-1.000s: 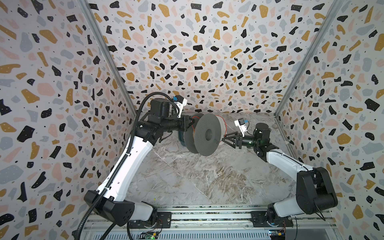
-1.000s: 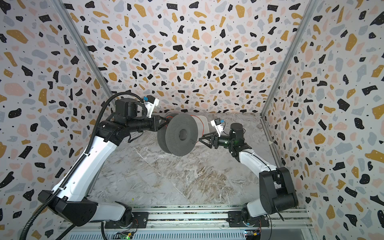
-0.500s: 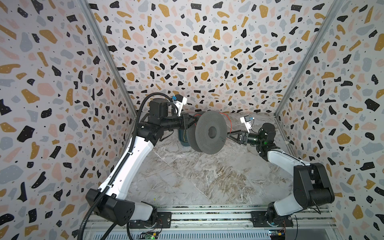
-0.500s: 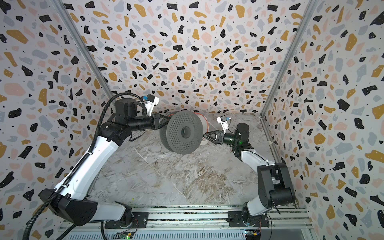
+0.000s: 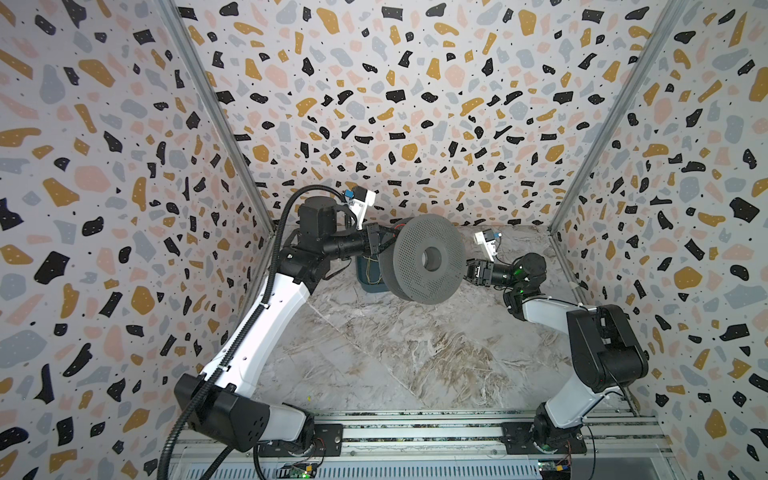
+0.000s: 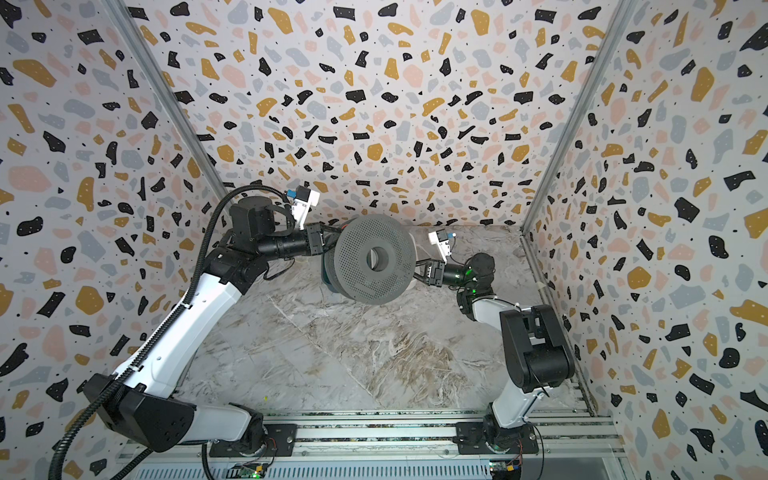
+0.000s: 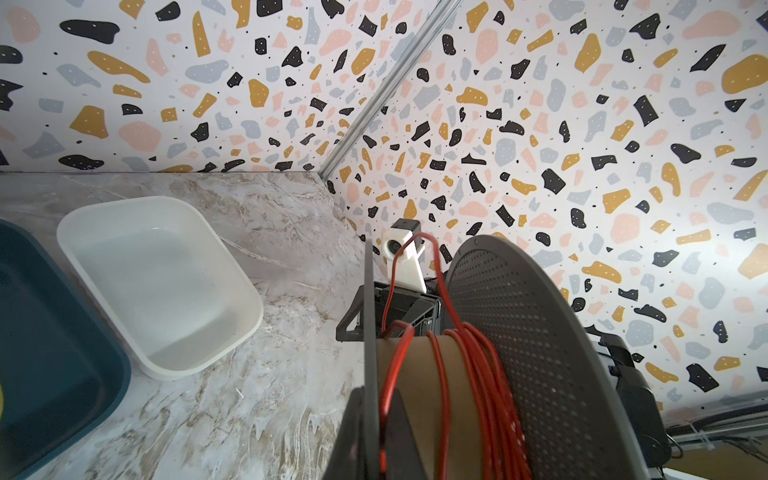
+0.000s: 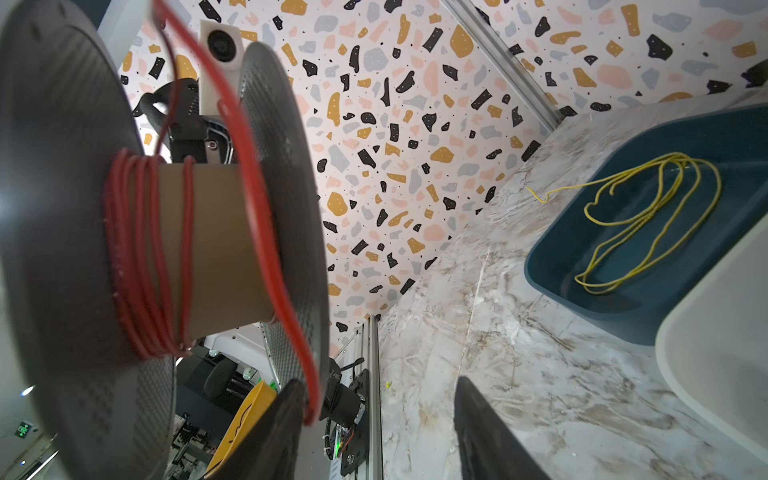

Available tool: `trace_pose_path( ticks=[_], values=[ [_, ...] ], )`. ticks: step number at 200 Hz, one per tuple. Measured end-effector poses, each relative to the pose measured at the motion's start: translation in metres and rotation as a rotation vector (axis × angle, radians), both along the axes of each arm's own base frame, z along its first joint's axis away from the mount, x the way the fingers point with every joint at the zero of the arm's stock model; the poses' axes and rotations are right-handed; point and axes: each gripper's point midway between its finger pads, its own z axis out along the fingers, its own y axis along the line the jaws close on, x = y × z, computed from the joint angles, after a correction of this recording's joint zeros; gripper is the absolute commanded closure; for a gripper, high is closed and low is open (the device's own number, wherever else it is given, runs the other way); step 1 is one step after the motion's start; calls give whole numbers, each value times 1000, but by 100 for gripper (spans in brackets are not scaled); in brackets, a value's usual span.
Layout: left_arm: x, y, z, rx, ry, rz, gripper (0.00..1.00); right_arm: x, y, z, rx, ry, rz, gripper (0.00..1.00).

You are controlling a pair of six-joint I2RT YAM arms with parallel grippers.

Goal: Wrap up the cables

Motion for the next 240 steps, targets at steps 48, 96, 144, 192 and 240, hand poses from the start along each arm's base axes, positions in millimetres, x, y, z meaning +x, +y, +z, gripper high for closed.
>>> trace_pose_path(
  ticks=[48,96,144,192,240],
  values=[
    [3,-2,7,-40,1,-9,100,-12,13,8,19,-17,39,51],
    [6,-4,3,-58,12,-11,100,-18,23,16,32,-34,68,72],
    [10,-5,-2,-66,10,-18,100,-17,23,17,38,7,64,97],
    [15,-2,-10,-76,17,-13,100,-15,24,16,40,44,59,100],
    [18,0,-16,-128,81,-7,100,-13,24,11,16,94,44,60]
  ],
)
